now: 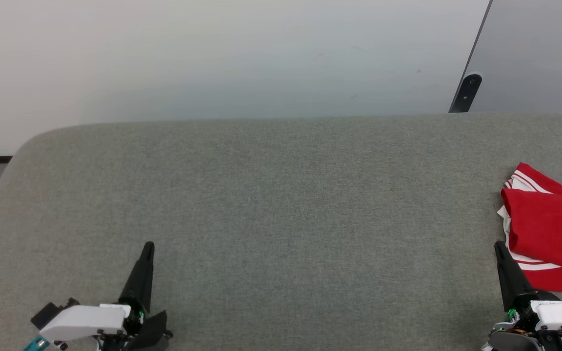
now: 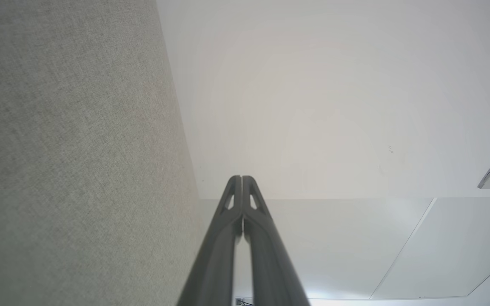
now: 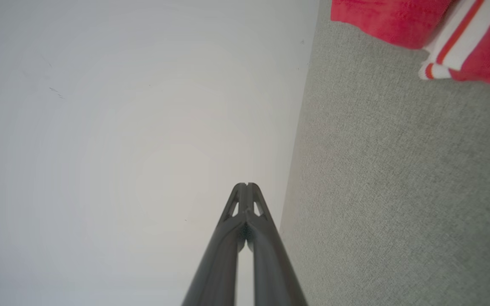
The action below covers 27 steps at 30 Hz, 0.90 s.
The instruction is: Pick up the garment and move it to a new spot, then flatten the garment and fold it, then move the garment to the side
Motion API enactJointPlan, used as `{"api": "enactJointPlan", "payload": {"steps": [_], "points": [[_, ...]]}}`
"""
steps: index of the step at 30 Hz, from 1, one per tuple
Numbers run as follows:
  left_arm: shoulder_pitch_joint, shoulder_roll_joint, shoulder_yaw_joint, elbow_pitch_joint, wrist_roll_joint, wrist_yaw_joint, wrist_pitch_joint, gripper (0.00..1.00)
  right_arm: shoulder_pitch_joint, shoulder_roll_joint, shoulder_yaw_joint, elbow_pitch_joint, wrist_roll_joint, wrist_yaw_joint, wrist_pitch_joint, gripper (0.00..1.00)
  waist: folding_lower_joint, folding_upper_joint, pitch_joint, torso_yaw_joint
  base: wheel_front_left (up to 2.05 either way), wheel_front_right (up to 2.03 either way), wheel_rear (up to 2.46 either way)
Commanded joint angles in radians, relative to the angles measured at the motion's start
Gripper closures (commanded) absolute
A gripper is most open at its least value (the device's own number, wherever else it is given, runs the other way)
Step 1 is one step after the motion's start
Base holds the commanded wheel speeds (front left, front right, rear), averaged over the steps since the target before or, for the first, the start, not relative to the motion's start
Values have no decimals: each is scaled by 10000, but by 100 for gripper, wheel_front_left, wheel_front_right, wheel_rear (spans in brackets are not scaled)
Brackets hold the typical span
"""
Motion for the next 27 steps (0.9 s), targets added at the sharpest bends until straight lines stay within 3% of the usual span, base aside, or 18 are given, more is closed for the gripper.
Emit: {"api": "enactJointPlan", "payload": {"steps": [1,27], "points": [[-99,-13,17,11,-66,-50,9,100,-137,28,-7,-33,40,-10,29,100,0,0,0,0,0,0,0],[-98,-13,15,10,-67,-50,7,100,-137,28,-5,-33,41,-10,28,100,0,0,0,0,0,0,0]]}}
